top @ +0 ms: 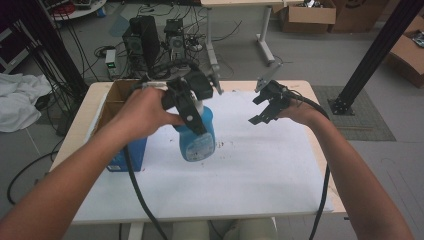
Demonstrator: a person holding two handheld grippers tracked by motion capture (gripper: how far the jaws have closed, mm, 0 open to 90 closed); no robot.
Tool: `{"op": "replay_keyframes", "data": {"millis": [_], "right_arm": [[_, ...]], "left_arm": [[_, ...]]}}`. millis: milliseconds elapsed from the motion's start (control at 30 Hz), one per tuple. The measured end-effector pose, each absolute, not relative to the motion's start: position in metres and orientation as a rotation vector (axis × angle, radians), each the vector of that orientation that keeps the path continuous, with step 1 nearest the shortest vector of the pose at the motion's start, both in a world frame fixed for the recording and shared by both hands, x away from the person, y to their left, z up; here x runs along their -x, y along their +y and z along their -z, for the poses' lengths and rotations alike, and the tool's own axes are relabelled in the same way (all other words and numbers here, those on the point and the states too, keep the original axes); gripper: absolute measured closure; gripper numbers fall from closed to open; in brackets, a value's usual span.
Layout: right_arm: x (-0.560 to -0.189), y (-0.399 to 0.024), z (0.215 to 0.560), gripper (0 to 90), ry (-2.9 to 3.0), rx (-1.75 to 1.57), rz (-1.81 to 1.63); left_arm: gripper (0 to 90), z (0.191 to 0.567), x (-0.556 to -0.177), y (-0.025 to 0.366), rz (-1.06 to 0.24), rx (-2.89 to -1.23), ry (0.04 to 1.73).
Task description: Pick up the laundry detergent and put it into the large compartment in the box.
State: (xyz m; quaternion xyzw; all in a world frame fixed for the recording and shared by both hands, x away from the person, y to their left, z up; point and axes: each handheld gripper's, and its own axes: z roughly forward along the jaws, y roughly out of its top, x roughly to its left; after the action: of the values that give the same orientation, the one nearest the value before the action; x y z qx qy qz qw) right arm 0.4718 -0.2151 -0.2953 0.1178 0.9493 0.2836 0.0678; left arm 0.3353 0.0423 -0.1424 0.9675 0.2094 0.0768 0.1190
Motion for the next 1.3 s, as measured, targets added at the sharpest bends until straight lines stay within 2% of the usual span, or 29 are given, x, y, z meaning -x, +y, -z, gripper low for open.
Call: {"op": "replay_keyframes", "data": {"millis": [267, 667, 1300], "right_arm": [[-0.47, -0.214, 0.294, 15.7, 2.859, -0.347, -0.866], [-0.47, -0.213, 0.291, 15.7, 2.851, -0.333, -0.887], [-0.47, -0.214, 0.291, 15.7, 2.853, -0.327, -0.886]], "left_arm": [[38.0, 0.099, -0.344, 0.057, -0.304, -2.787, 0.825], [38.0, 0.054, -0.358, 0.099, -0.389, -2.576, 1.202], [38.0, 0.034, -0.381, 0.173, -0.458, -2.282, 1.737]]}}
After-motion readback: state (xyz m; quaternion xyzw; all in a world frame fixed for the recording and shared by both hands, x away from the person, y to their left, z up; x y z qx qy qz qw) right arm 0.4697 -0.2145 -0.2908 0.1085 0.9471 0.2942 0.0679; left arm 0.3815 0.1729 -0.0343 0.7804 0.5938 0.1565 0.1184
